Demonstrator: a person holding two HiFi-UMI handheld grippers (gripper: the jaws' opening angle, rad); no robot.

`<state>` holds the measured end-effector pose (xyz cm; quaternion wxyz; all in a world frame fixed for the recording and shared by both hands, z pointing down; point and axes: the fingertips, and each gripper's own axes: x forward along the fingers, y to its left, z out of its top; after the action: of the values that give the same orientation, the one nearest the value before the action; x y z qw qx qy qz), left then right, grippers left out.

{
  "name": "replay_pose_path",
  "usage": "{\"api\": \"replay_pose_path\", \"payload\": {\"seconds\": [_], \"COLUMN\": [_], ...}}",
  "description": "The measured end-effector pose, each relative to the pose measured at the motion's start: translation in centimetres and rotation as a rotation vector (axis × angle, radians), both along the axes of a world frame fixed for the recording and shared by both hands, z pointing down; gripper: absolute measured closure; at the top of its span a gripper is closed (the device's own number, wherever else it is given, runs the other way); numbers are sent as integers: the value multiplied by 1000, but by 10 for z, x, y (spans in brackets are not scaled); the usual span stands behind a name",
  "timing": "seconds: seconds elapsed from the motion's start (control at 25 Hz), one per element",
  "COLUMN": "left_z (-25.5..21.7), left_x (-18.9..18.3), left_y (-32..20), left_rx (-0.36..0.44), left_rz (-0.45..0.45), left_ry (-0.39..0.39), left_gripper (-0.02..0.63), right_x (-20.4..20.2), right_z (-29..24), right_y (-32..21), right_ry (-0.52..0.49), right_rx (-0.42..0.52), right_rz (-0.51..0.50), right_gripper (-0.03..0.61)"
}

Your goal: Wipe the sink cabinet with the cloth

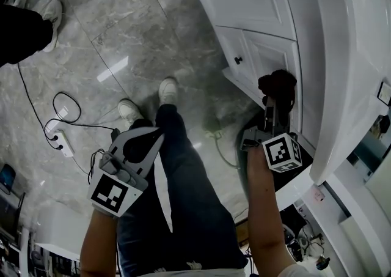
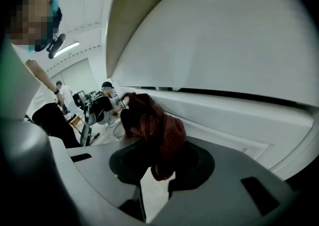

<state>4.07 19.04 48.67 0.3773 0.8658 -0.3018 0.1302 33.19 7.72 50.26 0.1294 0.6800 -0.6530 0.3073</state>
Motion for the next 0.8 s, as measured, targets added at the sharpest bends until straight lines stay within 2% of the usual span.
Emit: {"api": "replay_pose_path", "payload": {"seconds": [0.08, 0.2, 0.44, 0.8], "left_z": [0, -1, -2, -4], "left_x": [0, 0, 5, 7], "left_y": [-2, -6, -8, 0], "left_rx": [-6, 1, 6, 14], "left_rz": [-8, -12, -4, 4], "left_ry": [1, 2, 4, 5], "left_gripper": [603, 603, 603, 603], "right_x": [-6, 2, 12, 31], "right_z": [3, 19, 23, 26], "right_y": [-5, -15, -15, 6], "right_ry": [-34, -114, -227, -216], "right_rx": [-12, -48, -43, -65], "right_rz": [16, 119, 220, 240], "right_gripper": [476, 475, 477, 477]}}
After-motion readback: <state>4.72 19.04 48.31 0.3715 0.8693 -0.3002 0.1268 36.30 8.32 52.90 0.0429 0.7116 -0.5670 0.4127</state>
